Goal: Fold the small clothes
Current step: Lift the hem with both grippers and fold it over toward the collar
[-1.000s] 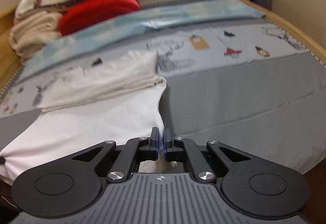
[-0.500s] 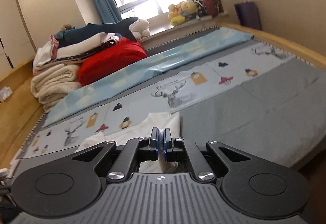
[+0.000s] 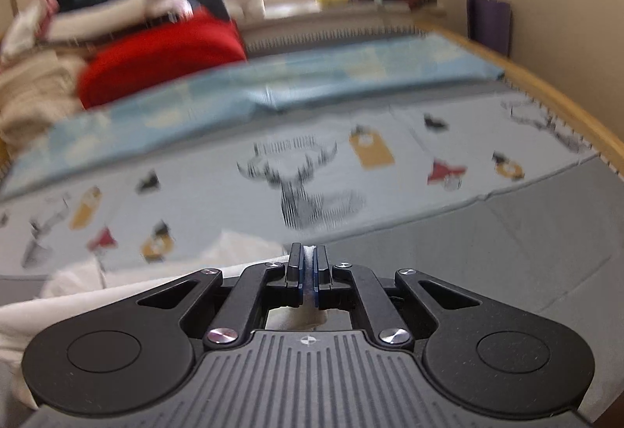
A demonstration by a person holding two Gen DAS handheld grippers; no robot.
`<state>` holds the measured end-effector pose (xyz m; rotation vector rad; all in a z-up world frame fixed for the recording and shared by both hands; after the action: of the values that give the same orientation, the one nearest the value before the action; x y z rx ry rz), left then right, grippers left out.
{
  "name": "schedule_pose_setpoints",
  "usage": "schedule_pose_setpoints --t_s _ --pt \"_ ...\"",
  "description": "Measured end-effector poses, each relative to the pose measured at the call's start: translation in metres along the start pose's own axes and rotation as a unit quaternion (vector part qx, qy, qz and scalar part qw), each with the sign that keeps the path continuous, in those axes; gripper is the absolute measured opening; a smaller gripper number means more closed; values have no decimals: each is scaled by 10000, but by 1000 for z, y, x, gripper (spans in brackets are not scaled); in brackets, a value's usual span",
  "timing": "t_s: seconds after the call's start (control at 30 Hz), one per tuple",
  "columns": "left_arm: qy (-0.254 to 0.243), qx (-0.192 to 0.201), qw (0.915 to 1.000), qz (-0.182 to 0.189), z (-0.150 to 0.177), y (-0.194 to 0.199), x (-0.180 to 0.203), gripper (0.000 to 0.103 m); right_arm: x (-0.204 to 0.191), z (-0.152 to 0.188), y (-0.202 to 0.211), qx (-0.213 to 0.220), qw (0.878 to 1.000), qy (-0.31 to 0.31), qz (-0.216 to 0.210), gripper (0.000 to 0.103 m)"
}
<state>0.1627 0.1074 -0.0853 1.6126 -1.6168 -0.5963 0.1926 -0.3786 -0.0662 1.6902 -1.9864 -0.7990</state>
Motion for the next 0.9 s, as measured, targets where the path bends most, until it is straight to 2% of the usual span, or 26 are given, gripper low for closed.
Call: schedule_pose_setpoints --t_s 0.1,0.17,0.27,0.4,0.53,0.9 --pt "-190 4 9997 -128 -6 -13 2 3 -13 0 -16 -147 9998 9 105 3" --pt "-90 -166 9997 -123 -5 -23 0 4 -20 2 -23 -110 9998 50 160 3" --pt "43 -227 9997 -128 -7 -29 -5 4 -24 6 -39 -297 9992 -3 286 3" --pt "5 -280 9995 -160 -6 -31 -1 4 -29 17 -50 -267 9981 357 434 4" --pt "12 -297 9994 -184 -4 -31 2 4 -27 26 -53 -242 9972 542 450 4" --pt "-20 -345 9991 -250 0 -33 7 4 -20 28 -42 -83 9984 457 334 4"
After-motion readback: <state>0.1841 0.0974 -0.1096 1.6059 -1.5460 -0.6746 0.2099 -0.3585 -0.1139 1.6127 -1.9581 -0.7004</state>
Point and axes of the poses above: each gripper's, at about its wrist camera, not at the fingertips, and y roughly against the way its jaws point, x to its right, z to its underside, the point moved 1 cm from there along -y, roughly the way its jaws point, and after that the axes turned 10 degrees about z, right-handed, at the moved point
